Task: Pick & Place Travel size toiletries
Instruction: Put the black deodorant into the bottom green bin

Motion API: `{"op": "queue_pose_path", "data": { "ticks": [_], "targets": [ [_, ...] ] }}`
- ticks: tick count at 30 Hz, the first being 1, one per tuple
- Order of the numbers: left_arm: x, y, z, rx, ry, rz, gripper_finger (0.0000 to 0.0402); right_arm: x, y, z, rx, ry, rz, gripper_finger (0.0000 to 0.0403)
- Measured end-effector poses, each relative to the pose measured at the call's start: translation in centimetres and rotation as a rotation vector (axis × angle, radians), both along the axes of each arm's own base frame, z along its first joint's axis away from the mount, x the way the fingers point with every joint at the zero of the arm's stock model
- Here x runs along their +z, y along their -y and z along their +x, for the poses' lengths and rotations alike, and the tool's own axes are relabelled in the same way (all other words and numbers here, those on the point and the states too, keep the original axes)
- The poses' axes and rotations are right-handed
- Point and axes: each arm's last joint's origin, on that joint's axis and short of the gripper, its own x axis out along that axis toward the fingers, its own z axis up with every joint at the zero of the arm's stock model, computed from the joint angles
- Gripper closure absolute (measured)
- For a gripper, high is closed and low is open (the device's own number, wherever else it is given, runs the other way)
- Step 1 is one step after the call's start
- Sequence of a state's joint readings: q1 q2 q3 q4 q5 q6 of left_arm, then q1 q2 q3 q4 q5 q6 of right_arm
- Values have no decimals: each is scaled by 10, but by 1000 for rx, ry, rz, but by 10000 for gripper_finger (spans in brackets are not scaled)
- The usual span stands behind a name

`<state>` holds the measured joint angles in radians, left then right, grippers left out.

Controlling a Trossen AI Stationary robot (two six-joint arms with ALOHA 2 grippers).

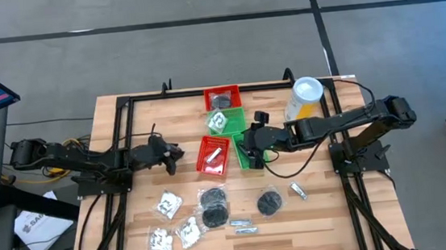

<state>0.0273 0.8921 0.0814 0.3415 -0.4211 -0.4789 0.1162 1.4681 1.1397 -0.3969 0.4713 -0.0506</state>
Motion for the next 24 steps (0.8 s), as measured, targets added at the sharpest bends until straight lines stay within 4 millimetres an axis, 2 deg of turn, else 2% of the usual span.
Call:
{"op": "queue_pose_path", "data": {
  "ticks": [8,15,24],
  "targets": [
    [27,2,10,-82,309,-19,202,5,0,4,-11,73,25,220],
    [52,2,11,-87,567,-5,202,12,-1,9,5,159,18,222],
    [79,2,15,-90,738,45,202,22,-3,15,91,249,-15,215]
  ]
}}
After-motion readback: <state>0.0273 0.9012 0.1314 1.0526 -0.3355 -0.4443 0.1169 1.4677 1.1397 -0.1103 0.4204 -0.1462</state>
